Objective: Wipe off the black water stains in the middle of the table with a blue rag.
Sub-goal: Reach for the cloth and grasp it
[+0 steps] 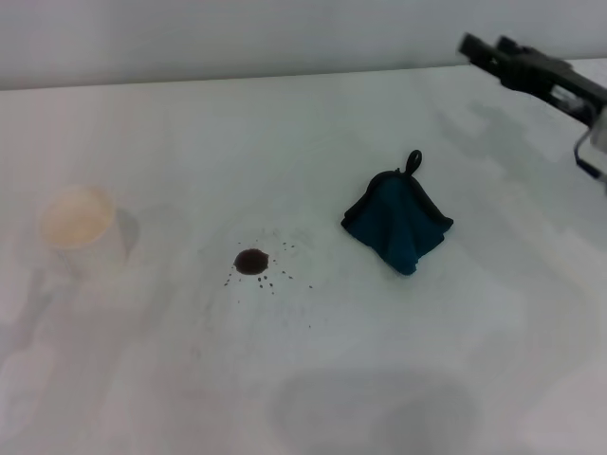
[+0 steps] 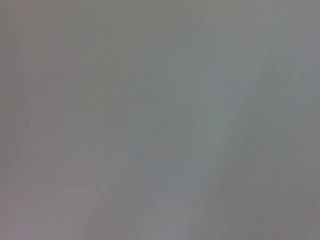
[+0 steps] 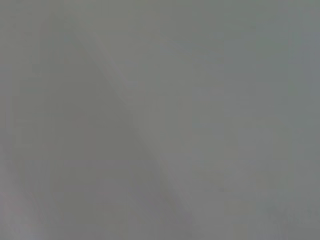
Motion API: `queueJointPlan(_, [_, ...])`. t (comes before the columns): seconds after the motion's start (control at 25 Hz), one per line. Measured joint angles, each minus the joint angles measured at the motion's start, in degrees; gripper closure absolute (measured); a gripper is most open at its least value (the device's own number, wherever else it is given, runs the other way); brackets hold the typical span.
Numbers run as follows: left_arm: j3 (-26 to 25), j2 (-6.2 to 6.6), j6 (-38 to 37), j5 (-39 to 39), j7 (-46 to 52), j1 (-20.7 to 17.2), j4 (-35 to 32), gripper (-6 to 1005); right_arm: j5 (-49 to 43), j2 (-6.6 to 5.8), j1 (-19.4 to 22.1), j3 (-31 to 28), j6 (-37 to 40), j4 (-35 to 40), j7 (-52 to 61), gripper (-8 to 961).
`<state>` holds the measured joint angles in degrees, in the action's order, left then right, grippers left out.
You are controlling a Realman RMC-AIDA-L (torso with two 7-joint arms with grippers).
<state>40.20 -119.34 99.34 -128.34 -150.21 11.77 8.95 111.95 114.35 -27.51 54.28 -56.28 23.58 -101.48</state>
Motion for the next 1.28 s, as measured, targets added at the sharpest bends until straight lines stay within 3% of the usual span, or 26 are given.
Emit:
queueJointPlan(0.12, [-3.12, 0.0, -0.74, -0.05, 0.07, 0.71, -0.46, 108, -13.05, -2.07, -1.22, 5.96, 5.48, 9.51, 13.86, 188])
queueJointPlan(0.24, [-6.2, -0.03, -3.72, -0.07, 0.33, 2.46, -0.52, 107, -29.81, -4.06, -3.22, 7.92, 5.65, 17.45, 30.97, 188])
queueJointPlan(0.32, [-7.22, 0.0, -6.46, -0.08, 0.54, 3.91, -0.52, 107, -42.35, -4.19, -3.99, 8.01, 3.01, 24.32, 42.07, 188])
queueJointPlan(0.4, [-7.56, 0.1, -9.24, -0.08, 0.62, 5.52, -0.55, 108, -53.0, -3.12, -4.08, 8.03, -0.82, 32.15, 49.96, 188])
queueJointPlan(0.56, [-7.59, 0.11, -14.07, -0.09, 0.63, 8.19, -1.31, 107, -68.67, 0.74, -3.59, 8.44, -10.32, 47.89, 59.59, 188])
queueJointPlan(0.68, [-7.62, 0.02, -17.06, -0.13, 0.62, 9.89, -1.73, 107, -73.05, 0.97, -2.7, 13.71, -13.79, 54.63, 67.3, 188])
queueJointPlan(0.84, [-8.88, -0.11, -19.06, -0.81, 0.25, 11.22, -1.64, 107, -75.19, 1.06, -2.19, 20.49, -13.47, 55.76, 71.86, 188])
queueJointPlan(1.04, [-11.15, -0.37, -19.51, -1.25, -0.66, 11.71, -1.35, 107, -77.13, 1.18, -2.72, 28.26, -11.67, 50.88, 76.69, 189])
queueJointPlan(1.28, [-11.26, -0.24, -20.35, -2.69, -1.42, 11.93, -1.73, 107, -79.49, 1.29, -5.57, 32.65, -11.17, 44.79, 81.54, 189])
